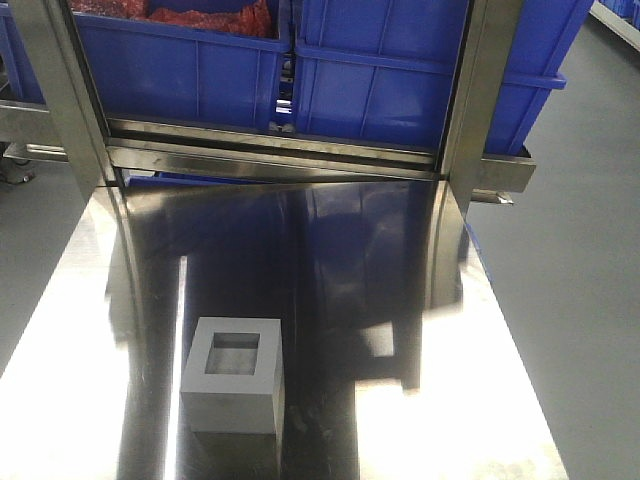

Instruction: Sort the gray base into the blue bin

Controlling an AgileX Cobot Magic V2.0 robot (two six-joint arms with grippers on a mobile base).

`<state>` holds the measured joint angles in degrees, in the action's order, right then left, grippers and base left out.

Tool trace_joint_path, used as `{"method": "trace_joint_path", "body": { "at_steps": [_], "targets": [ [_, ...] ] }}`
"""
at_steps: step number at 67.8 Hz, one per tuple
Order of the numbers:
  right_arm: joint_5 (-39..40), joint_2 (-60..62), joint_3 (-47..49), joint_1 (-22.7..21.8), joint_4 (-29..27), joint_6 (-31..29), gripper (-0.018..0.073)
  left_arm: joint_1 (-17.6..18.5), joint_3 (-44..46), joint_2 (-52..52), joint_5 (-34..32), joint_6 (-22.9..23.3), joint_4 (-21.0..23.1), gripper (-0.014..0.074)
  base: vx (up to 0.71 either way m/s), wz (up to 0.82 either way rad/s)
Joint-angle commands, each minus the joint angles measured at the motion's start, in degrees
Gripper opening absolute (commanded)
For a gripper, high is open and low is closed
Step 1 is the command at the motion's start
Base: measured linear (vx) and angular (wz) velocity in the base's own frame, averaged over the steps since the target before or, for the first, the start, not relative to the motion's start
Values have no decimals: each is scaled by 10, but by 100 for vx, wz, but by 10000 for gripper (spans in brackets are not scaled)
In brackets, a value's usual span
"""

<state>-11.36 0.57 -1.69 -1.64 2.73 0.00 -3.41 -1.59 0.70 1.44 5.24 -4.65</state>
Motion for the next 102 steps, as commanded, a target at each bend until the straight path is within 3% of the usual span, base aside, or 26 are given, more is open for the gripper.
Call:
{"method": "trace_joint_path", "body": {
  "at_steps": [1,79,93,102],
  "targets": [
    [41,9,-4,0,3,-7,-5,1,7,9,-42,0,3,-7,0,0],
    [41,9,-4,0,3,-7,-5,1,8,9,-45,3,5,-7,0,0],
    [41,9,-4,0,3,-7,-5,1,29,-9,-48,26,50,-7,0,0],
    [41,9,-4,0,3,-7,-5,1,75,-59,-42,26,53,-7,0,0]
  ]
}}
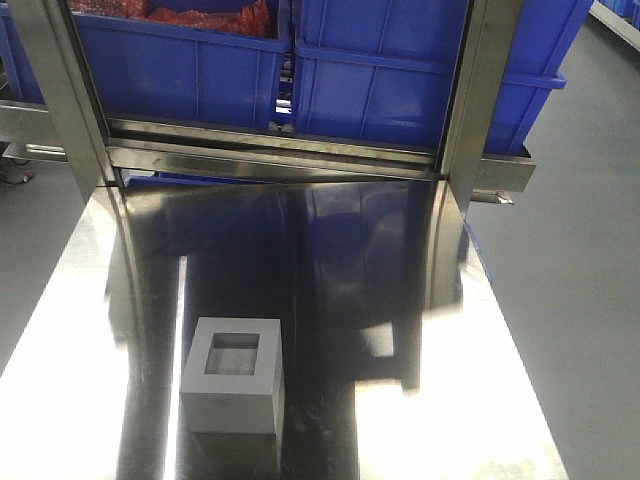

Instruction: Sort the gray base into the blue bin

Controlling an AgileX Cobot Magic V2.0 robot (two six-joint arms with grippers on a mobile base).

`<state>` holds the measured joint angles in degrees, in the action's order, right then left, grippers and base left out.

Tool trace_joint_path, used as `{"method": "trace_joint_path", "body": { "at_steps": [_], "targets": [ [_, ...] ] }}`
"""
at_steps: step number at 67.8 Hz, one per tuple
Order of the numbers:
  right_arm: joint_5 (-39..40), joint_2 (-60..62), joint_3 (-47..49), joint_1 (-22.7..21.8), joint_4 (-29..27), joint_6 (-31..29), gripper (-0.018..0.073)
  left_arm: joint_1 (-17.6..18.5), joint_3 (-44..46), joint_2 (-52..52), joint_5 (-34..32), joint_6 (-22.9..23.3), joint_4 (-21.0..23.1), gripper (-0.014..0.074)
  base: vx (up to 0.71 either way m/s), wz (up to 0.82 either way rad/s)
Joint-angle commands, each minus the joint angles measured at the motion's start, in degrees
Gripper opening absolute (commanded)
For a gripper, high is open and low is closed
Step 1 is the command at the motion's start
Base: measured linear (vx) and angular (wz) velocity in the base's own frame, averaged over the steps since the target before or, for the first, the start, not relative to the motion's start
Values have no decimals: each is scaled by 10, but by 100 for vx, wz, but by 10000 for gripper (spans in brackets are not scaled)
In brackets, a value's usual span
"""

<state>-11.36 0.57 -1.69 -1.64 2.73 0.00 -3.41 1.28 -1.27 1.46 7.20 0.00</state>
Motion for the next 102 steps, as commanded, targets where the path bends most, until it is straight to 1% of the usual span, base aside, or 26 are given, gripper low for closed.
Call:
{"method": "trace_joint_path", "body": {
  "at_steps": [1,9,21,28,36,40,45,56,71,76,81,88,96,102],
  "targets": [
    [41,9,-4,0,3,-7,-5,1,55,-51,-42,7,6,-7,0,0],
    [41,9,-4,0,3,-7,-5,1,112,-119,-15,7,6,-7,0,0],
    [40,9,-4,0,3,-7,-5,1,213,-233,119,7,6,-7,0,0],
    [40,9,-4,0,3,-7,-5,1,252,-283,197,6,6,-7,0,0],
    [40,9,-4,0,3,-7,-5,1,279,-328,264,6,6,-7,0,0],
    [40,9,-4,0,3,-7,-5,1,283,-346,277,6,6,-7,0,0],
    [40,9,-4,0,3,-7,-5,1,283,-359,277,6,6,-7,0,0],
    [40,9,-4,0,3,-7,-5,1,283,-359,264,11,9,-7,0,0],
    [40,9,-4,0,3,-7,-5,1,283,-360,277,11,0,13,0,0],
    [40,9,-4,0,3,-7,-5,1,283,-360,276,10,-10,46,0,0],
    [41,9,-4,0,3,-7,-5,1,283,-360,276,10,-15,106,0,0],
    [41,9,-4,0,3,-7,-5,1,283,-360,276,10,-13,213,0,0],
    [41,9,-4,0,3,-7,-5,1,283,-360,277,8,-14,358,0,0],
    [41,9,-4,0,3,-7,-5,1,283,-360,271,8,-14,416,0,0]
  ]
}}
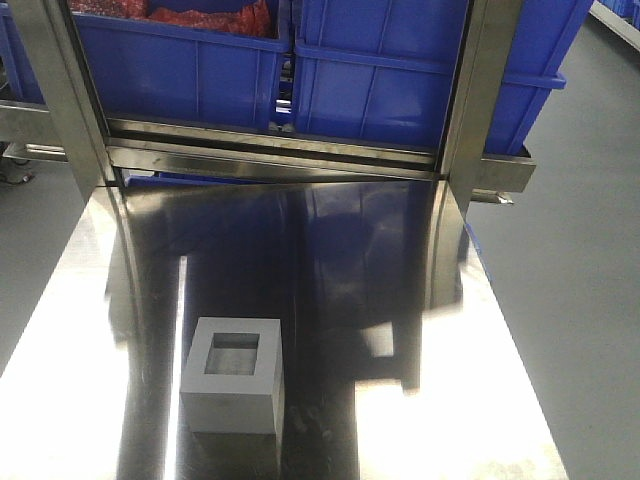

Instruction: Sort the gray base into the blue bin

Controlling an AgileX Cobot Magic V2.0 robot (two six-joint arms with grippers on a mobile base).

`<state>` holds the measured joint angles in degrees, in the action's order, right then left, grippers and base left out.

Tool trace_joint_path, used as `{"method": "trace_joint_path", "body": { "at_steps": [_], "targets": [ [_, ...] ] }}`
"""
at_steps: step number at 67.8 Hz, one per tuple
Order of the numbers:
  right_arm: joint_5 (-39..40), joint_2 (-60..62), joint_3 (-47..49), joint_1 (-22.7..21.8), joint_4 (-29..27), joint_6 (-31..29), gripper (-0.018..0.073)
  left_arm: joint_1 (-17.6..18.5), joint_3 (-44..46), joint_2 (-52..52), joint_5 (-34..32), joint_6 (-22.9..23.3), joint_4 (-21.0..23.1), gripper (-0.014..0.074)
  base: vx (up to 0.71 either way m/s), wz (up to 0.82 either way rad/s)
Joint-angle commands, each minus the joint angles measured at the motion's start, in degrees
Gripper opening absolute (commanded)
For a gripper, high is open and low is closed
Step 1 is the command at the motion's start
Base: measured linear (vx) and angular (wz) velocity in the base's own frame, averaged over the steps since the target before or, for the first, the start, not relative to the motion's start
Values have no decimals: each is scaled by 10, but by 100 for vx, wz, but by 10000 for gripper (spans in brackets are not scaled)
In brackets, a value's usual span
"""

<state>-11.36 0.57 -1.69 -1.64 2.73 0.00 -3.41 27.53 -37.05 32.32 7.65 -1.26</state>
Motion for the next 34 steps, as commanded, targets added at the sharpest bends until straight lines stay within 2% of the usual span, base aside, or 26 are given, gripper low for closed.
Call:
{"method": "trace_joint_path", "body": {
  "at_steps": [1,13,22,28,31,34],
  "targets": [
    [41,9,-4,0,3,-7,-5,1,20,-2,-39,4,0,423,0,0],
    [41,9,-4,0,3,-7,-5,1,20,-1,-64,4,1,437,0,0],
    [41,9,-4,0,3,-7,-5,1,30,-2,-59,-1,41,428,0,0],
    [41,9,-4,0,3,-7,-5,1,53,-19,-45,-40,101,428,0,0],
    [41,9,-4,0,3,-7,-5,1,69,-33,-34,-76,155,428,0,0],
    [41,9,-4,0,3,-7,-5,1,90,-49,-14,-136,220,428,0,0]
  ]
}}
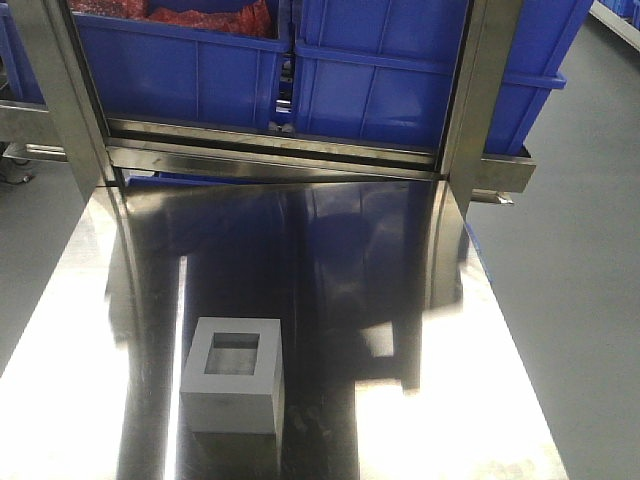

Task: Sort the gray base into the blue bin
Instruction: 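Move the left gripper down over the gray hollow block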

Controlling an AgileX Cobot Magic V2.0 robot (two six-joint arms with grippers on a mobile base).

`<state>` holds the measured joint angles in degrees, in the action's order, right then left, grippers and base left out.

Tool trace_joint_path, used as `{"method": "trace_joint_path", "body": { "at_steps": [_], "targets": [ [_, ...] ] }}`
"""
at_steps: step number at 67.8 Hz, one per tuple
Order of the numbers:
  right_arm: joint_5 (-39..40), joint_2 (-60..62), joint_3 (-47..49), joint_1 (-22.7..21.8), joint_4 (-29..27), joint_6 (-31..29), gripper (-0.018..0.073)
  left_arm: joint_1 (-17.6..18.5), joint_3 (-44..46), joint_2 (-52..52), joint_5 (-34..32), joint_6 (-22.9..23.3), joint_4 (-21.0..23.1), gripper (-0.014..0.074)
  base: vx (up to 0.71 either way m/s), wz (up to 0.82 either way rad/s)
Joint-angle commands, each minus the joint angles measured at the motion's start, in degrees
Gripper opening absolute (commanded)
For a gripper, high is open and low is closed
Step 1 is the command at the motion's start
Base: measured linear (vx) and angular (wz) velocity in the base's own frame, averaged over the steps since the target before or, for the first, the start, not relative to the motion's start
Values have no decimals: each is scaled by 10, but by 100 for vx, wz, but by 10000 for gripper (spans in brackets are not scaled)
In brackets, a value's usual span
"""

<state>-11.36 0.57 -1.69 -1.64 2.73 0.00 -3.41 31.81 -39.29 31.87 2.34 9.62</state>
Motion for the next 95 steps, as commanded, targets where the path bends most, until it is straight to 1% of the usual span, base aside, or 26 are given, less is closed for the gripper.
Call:
{"method": "trace_joint_path", "body": {
  "at_steps": [1,3,4,5,6,7,11,12,15,17,22,26,32,38,43,46,51,52,53,57,61,63,66,70,80,95],
  "targets": [
    [41,9,-4,0,3,-7,-5,1,52,-33,-3,-101,132,428,0,0],
    [41,9,-4,0,3,-7,-5,1,63,-46,6,-139,173,428,0,0],
    [41,9,-4,0,3,-7,-5,1,66,-52,16,-158,184,428,0,0],
    [41,9,-4,0,3,-7,-5,1,73,-60,23,-176,216,428,0,0],
    [41,9,-4,0,3,-7,-5,1,76,-70,33,-204,238,428,0,0],
    [41,9,-4,0,3,-7,-5,1,80,-74,36,-214,260,428,0,0],
    [41,9,-4,0,3,-7,-5,1,93,-108,61,-289,348,428,0,0],
    [41,9,-4,0,3,-7,-5,1,95,-115,66,-303,357,428,0,0],
    [41,9,-4,0,3,-7,-5,2,101,-141,79,-341,414,428,0,0],
    [41,9,-4,0,3,-7,-5,6,104,-155,85,-366,435,428,0,0],
    [41,9,-4,0,3,-7,-5,28,111,-188,84,-395,460,428,0,0],
    [41,9,-4,0,3,-7,-5,55,119,-211,74,-398,460,428,0,0],
    [41,9,-4,0,3,-7,-5,109,133,-244,47,-398,453,428,0,0],
    [41,9,-4,0,3,-7,-5,172,153,-274,15,-381,419,428,0,0],
    [41,9,-4,0,3,-7,-5,209,171,-299,-3,-340,369,428,0,0],
    [41,9,-4,0,3,-7,-5,230,183,-312,-11,-297,329,428,0,0],
    [41,9,-4,0,3,-7,-5,256,199,-335,-18,-214,231,428,0,0],
    [41,9,-4,0,3,-7,-5,260,203,-339,-19,-189,206,428,0,0],
    [41,9,-4,0,3,-7,-5,266,205,-342,-19,-172,197,428,0,0],
    [41,9,-4,0,3,-7,-5,278,214,-355,-18,-102,121,428,0,0],
    [41,9,-4,0,3,-7,-5,295,220,-369,-17,-29,62,428,0,0],
    [41,9,-4,0,3,-7,-5,301,221,-374,-18,-2,33,428,0,0],
    [41,9,-4,0,3,-7,-5,310,221,-381,-19,30,5,428,0,0],
    [41,9,-4,0,3,-7,-5,320,221,-393,-17,57,-28,428,0,0],
    [41,9,-4,0,3,-7,-5,322,221,-416,-4,103,-71,428,0,0],
    [41,9,-4,0,3,-7,-5,322,221,-445,-6,121,-71,428,0,0]
  ]
}}
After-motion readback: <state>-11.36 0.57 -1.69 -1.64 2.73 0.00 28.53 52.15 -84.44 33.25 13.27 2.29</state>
